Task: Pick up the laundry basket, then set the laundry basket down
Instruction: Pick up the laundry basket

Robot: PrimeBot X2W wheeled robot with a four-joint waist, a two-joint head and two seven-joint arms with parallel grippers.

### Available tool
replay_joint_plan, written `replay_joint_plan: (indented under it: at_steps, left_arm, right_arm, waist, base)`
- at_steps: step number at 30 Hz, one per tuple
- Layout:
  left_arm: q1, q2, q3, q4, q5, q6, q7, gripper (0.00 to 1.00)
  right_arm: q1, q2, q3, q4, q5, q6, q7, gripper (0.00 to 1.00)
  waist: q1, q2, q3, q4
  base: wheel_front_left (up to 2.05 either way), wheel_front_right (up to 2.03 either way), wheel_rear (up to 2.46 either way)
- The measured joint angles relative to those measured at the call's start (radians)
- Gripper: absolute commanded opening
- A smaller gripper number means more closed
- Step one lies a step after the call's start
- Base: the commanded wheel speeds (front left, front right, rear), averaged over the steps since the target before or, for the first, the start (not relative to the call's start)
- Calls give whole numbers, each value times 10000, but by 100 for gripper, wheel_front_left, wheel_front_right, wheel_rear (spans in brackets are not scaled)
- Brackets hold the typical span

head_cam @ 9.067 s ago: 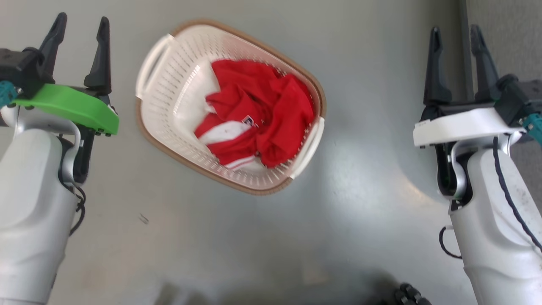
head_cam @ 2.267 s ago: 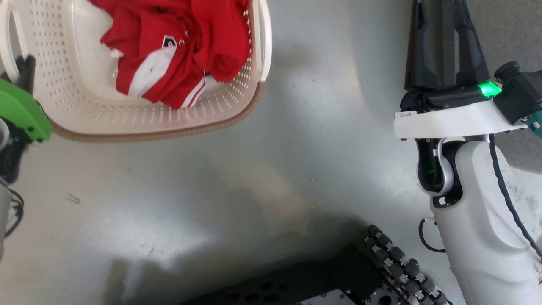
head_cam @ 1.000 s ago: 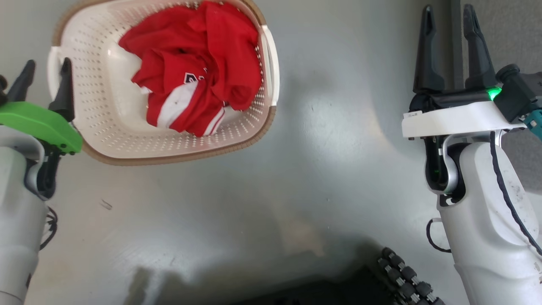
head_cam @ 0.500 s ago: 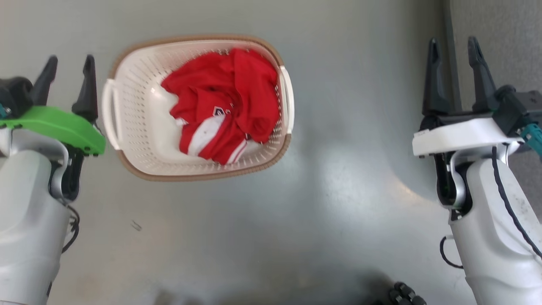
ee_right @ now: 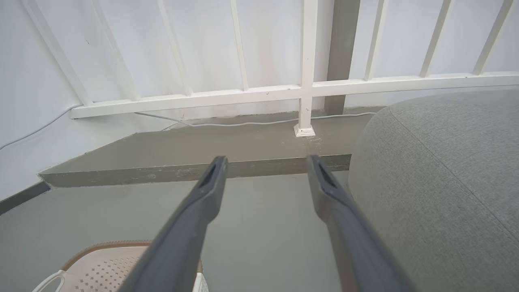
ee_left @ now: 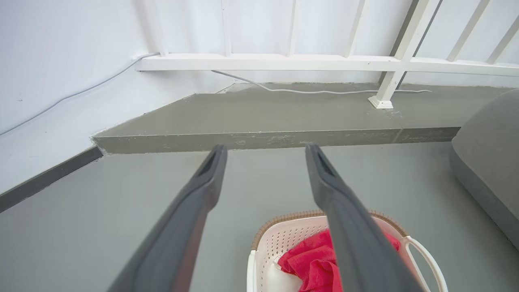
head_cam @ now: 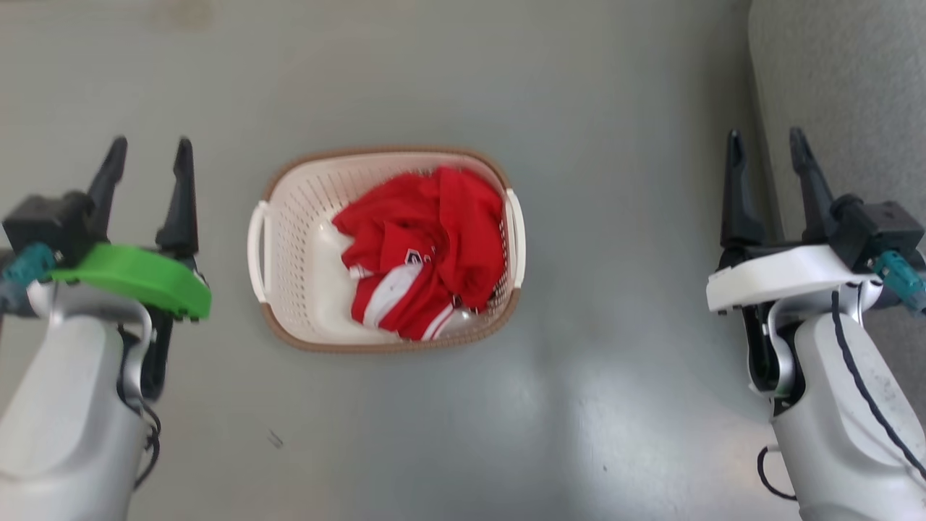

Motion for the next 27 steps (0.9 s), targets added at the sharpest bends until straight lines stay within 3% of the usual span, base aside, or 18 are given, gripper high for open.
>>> replay_joint_plan:
  at_steps: [27]
  left_arm:
    - [3868, -255, -136, -2182, 717, 700, 2, 100]
  right_arm:
    - [2027, -8, 13, 311, 113, 130, 8, 100]
  waist:
    - [-1, 0, -3316, 125]
  base:
    - [0, 0, 0]
